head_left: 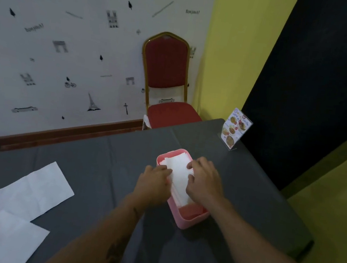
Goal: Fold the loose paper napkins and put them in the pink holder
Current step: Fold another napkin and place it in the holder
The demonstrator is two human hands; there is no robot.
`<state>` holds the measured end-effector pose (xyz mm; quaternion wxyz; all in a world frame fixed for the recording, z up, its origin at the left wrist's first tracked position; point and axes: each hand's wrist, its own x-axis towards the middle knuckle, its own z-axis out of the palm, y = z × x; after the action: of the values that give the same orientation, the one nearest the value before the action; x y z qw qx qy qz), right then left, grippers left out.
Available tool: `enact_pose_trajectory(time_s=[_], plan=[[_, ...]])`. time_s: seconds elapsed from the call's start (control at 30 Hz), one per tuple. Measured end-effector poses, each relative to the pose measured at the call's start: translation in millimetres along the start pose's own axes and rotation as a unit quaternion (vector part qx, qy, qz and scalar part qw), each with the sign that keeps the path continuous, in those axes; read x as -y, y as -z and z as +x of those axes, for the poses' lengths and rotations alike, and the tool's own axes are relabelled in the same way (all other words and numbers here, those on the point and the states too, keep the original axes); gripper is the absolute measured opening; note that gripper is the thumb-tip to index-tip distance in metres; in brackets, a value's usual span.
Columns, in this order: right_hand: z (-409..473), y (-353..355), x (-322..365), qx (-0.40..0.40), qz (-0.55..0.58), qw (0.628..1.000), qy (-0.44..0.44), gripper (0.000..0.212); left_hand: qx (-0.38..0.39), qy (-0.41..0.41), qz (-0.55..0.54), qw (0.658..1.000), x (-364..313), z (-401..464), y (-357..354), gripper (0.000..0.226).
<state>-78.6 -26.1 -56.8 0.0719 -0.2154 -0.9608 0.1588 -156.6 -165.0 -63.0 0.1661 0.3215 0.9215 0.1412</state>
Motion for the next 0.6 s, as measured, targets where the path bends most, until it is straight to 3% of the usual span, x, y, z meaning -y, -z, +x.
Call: enact_pose_trajectory(time_s=[0.17,0.33,0.43,0.6], plan=[[-13,-10,-7,0.084,-0.133,0.983,0.093,0.043,0.010,-0.028,0.084,0.996,2,-5,-6,0.050],[-13,-7,-10,0.091,-0.123,0.980,0.128,0.053,-0.027,-0.037,0.115,0.992,-4,-9,-11,0.055],[-14,-13,-15,0.159,-0.129,0.968,0.147,0.064,-0.017,-0.034,0.135,0.990,-6,-9,-12,0.065],[-13,-19,-15,0.243,-0.178,0.945,0.130,0.076,0.013,-0.007,0.153,0.988,-10,-4,-19,0.059]])
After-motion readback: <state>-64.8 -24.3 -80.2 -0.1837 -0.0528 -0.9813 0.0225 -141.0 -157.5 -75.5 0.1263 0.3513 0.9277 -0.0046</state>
